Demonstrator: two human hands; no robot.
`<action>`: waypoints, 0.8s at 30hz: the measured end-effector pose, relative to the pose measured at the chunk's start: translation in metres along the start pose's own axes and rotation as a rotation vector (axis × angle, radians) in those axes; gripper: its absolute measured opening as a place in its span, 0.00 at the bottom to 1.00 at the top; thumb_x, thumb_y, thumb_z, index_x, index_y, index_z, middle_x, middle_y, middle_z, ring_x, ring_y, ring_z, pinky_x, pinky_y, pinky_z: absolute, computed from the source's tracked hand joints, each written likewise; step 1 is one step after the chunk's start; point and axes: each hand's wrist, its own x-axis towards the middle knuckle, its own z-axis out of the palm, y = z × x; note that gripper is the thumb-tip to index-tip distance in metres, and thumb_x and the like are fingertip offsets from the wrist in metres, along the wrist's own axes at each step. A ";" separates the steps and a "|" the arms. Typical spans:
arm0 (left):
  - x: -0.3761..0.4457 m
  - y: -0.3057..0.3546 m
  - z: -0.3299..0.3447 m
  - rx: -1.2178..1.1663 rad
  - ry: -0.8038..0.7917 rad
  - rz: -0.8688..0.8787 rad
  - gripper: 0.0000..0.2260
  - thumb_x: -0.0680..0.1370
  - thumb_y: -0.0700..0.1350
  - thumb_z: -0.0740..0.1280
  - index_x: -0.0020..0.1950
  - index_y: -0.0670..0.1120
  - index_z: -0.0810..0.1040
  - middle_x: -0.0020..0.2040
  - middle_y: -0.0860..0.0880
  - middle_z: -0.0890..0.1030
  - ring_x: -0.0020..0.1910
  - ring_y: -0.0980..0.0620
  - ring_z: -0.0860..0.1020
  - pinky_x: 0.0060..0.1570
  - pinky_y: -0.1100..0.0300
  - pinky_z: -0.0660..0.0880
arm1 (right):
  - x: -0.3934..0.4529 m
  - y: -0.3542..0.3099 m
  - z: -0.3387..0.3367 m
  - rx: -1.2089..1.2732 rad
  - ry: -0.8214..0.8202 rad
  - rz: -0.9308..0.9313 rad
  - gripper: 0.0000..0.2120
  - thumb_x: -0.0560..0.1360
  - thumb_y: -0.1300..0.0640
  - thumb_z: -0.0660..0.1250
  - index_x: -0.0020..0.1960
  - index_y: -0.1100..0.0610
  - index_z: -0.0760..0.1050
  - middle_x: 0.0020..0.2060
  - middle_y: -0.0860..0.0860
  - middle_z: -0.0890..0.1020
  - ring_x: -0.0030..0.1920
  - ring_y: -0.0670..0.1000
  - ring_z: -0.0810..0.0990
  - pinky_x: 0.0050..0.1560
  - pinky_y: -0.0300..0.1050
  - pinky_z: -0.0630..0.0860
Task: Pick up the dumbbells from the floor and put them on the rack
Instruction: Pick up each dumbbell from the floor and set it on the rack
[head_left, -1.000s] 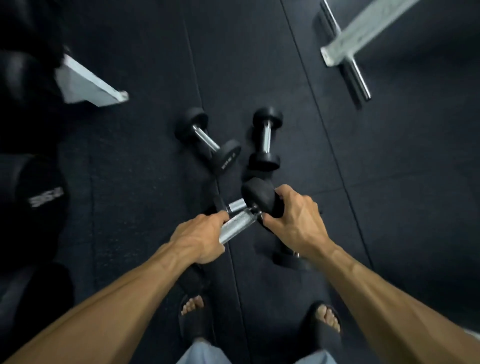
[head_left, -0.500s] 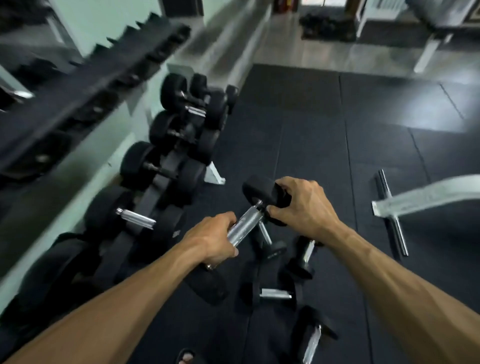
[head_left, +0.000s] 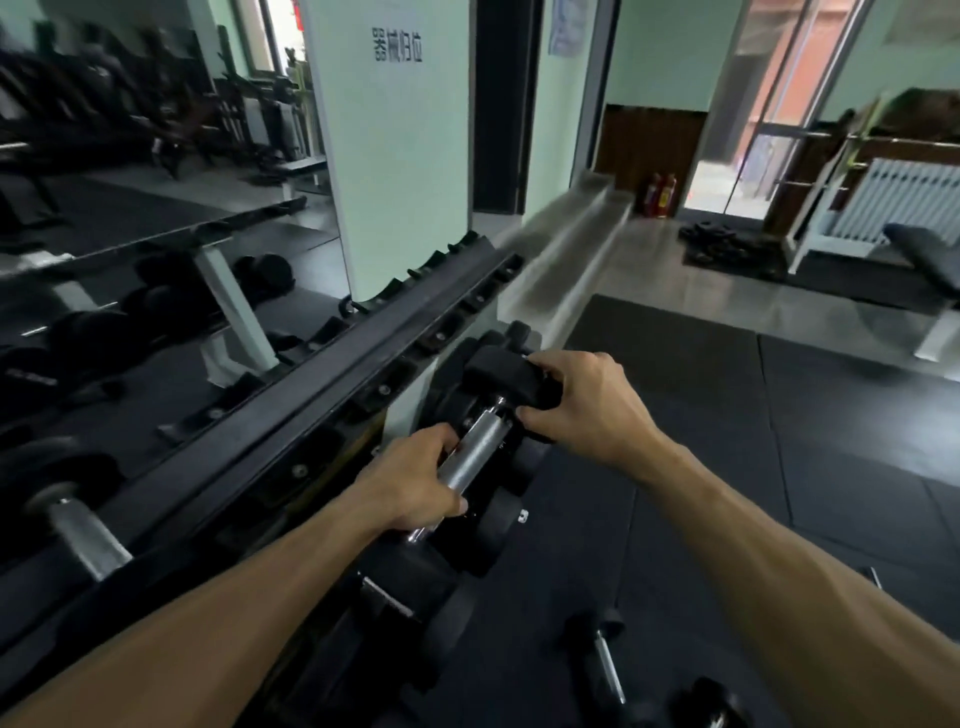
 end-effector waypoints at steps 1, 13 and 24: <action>0.000 -0.008 -0.009 -0.014 0.018 -0.020 0.28 0.69 0.48 0.77 0.65 0.51 0.70 0.45 0.54 0.76 0.44 0.53 0.78 0.48 0.54 0.78 | 0.012 -0.010 0.004 0.003 -0.016 -0.029 0.10 0.65 0.53 0.70 0.46 0.49 0.79 0.32 0.46 0.81 0.36 0.49 0.81 0.41 0.50 0.79; 0.034 -0.105 -0.038 -0.477 0.321 -0.388 0.21 0.68 0.44 0.77 0.57 0.51 0.73 0.48 0.51 0.81 0.46 0.51 0.81 0.50 0.53 0.79 | 0.168 -0.089 0.108 -0.006 -0.311 -0.421 0.11 0.67 0.60 0.69 0.49 0.50 0.78 0.37 0.46 0.81 0.38 0.50 0.79 0.39 0.47 0.75; 0.112 -0.186 -0.057 -0.910 0.631 -0.718 0.19 0.70 0.39 0.77 0.56 0.49 0.73 0.48 0.54 0.77 0.42 0.58 0.76 0.38 0.62 0.72 | 0.300 -0.152 0.226 0.020 -0.635 -0.736 0.09 0.69 0.64 0.67 0.47 0.53 0.76 0.38 0.48 0.78 0.40 0.51 0.76 0.39 0.44 0.71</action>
